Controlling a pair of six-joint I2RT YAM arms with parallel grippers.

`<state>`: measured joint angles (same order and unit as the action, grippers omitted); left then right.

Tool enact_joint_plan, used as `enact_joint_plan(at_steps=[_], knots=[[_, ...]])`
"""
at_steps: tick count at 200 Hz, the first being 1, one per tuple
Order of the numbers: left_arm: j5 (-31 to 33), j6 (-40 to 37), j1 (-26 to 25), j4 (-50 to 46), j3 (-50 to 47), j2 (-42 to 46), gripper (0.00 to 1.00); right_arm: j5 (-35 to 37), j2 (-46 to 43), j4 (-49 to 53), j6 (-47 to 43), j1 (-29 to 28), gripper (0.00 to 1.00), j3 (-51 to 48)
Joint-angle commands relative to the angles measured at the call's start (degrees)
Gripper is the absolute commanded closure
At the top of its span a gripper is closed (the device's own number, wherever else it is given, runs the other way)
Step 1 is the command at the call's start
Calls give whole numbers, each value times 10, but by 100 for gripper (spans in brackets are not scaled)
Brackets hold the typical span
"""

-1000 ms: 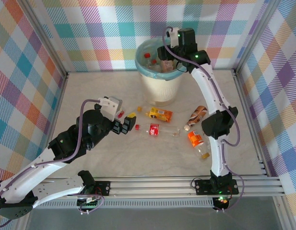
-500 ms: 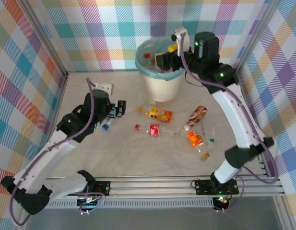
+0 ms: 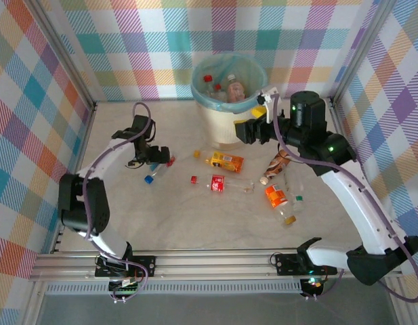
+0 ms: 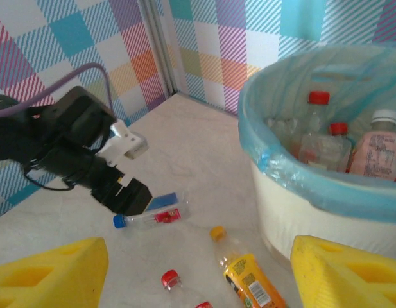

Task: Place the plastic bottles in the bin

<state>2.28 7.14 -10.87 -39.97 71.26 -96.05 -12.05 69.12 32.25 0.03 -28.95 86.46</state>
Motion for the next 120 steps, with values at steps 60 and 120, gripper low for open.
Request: enact_joint_plan(at_steps=[60,120], knots=[[-67,-27,2,-3,26,-91,10,12,-23,8,-26,0,21,-15],[-71,-31,2,-9,25,-111,24,15,-26,8,-40,0,20,-26]])
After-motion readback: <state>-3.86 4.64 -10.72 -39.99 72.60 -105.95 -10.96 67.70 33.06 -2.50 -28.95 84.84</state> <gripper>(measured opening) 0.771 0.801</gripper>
